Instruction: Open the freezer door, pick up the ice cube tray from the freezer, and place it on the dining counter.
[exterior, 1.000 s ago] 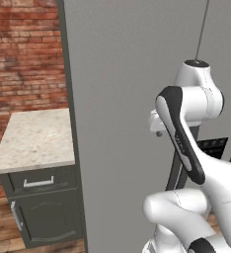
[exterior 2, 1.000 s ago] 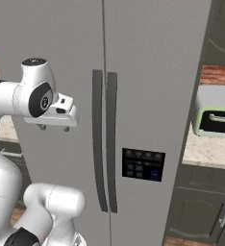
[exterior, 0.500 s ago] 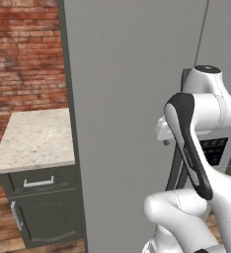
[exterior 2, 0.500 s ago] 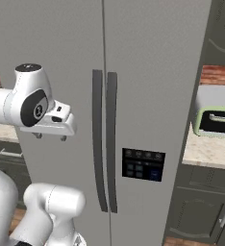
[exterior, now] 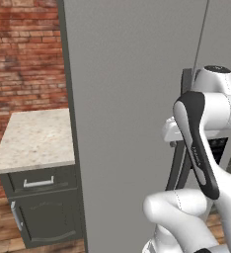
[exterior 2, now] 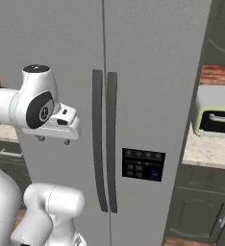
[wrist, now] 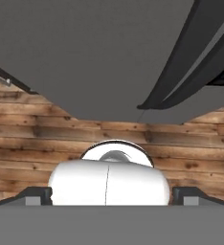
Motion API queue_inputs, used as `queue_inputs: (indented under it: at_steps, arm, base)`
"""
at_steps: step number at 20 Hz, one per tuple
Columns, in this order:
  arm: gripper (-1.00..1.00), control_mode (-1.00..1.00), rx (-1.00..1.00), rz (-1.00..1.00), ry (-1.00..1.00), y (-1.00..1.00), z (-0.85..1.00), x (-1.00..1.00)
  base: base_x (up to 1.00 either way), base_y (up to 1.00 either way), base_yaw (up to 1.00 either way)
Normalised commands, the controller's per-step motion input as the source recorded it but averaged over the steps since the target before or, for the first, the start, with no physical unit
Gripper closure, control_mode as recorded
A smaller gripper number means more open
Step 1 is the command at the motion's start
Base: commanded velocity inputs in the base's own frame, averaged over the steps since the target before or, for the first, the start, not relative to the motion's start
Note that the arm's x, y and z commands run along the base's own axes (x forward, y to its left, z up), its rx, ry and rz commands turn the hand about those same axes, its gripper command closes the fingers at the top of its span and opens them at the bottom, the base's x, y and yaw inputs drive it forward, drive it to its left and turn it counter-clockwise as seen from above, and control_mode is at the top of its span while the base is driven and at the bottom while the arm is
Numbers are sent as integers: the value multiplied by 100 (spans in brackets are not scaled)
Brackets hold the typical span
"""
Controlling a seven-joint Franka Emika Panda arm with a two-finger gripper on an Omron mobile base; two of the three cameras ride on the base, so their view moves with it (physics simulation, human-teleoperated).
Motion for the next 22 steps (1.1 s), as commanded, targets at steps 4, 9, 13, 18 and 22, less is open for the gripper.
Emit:
queue_inputs:
  at_steps: [4, 9, 13, 18, 22]
  arm:
    - [-100, -100, 0, 0, 0, 0, 0, -25]
    - [-100, -100, 0, 0, 0, 3, 0, -33]
    - [-100, -100, 0, 0, 0, 4, -4, -8]
    - [-100, -100, 0, 0, 0, 1, -1, 0]
    - [-100, -100, 0, 0, 0, 12, -8, 0]
  base:
    - [0, 0, 0]
    - [0, 0, 0]
    - [0, 0, 0]
    - [0, 0, 0]
    - [0, 0, 0]
